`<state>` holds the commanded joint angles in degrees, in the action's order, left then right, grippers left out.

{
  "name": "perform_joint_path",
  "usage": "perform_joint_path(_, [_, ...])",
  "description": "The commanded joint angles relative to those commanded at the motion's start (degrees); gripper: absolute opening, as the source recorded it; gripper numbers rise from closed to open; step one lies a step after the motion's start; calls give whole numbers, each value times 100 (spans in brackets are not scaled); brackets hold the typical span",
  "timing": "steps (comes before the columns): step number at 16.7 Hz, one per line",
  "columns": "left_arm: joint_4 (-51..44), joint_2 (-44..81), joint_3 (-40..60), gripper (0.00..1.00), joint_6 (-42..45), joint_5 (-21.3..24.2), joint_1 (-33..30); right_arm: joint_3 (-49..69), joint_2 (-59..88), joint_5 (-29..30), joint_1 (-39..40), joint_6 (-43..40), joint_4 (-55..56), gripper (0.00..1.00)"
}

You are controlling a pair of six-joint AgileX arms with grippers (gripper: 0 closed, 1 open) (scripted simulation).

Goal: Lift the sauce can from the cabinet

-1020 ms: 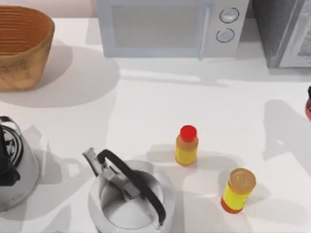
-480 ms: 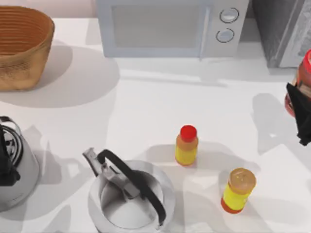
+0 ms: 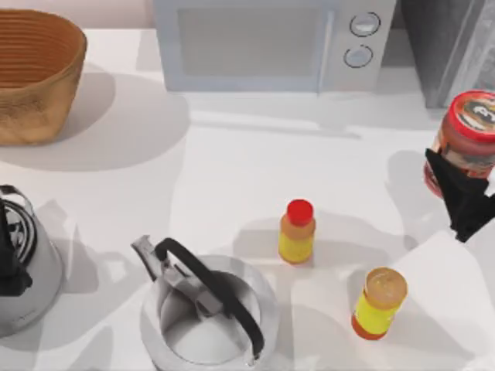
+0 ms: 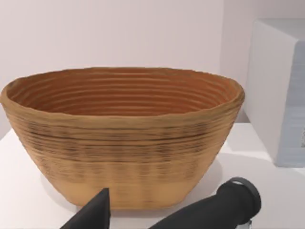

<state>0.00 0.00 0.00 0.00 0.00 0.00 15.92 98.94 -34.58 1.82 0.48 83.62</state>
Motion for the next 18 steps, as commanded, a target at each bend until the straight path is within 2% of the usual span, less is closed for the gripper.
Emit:
perform_joint_path(8, [0, 0, 0, 100, 0, 0, 0, 251, 1671, -567, 12, 17, 1390, 0])
perform_joint_path(18, [0, 0, 0, 100, 0, 0, 0, 458, 1939, -427, 151, 40, 1401, 0])
